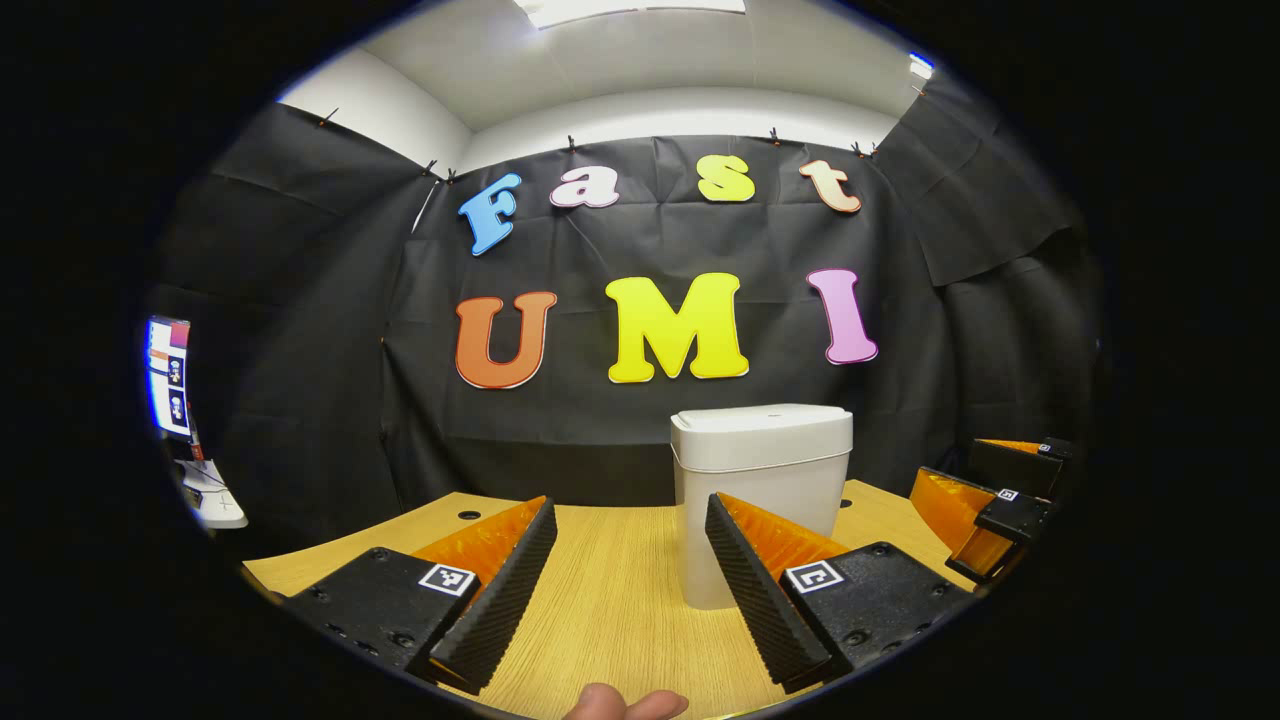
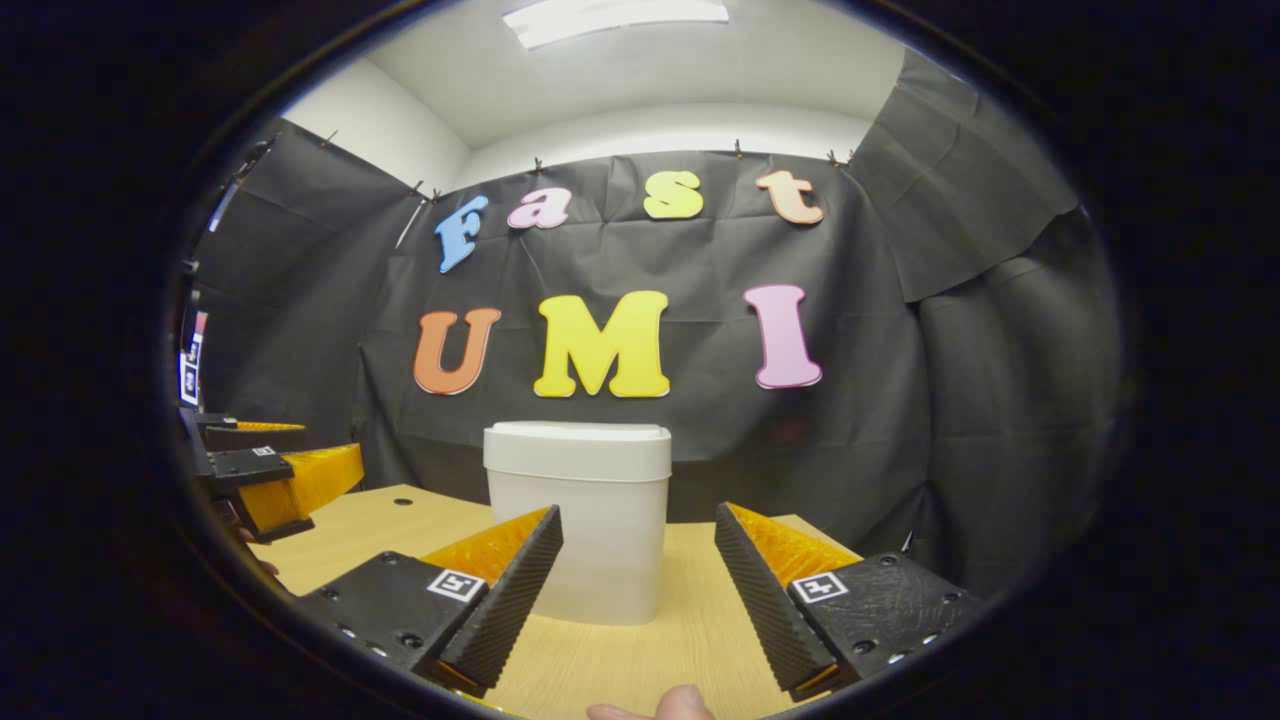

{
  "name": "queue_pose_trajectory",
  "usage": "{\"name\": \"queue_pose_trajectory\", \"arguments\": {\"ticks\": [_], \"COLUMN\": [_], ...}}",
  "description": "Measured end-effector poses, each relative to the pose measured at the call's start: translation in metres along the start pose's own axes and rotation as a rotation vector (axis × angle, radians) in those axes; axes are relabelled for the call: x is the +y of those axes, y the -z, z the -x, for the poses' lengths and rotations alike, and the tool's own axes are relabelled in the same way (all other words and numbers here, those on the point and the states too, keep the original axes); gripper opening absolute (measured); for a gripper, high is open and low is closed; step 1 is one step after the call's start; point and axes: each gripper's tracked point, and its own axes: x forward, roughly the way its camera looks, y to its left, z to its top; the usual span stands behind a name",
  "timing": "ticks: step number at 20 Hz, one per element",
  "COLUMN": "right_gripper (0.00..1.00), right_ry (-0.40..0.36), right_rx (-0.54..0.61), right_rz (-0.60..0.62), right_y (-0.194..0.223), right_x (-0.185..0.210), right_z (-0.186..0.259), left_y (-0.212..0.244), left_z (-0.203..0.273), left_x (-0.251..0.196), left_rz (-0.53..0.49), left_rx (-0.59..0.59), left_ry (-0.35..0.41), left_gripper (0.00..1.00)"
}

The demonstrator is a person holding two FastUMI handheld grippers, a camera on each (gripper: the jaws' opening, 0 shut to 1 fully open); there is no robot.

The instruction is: Press the lid of the desktop garbage bin to open it, pick up the crumpled paper on the desktop and throw it into the bin, then pick up the pop can on the desktop and drop it into the bin, and finally close the garbage bin lid.

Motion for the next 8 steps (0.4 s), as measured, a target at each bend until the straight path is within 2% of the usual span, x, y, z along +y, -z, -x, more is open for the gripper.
{"name": "queue_pose_trajectory", "arguments": {"ticks": [8], "right_gripper": [0.95], "right_ry": [-0.013], "right_rx": [0.002], "right_rz": [0.005], "right_y": [0.0], "right_x": [0.006], "right_z": [0.0013], "left_y": [-0.0019], "left_z": [0.0009], "left_x": [0.0006], "left_rz": [-0.003], "left_rx": [-0.002], "left_ry": [-0.005], "left_gripper": [0.96]}}
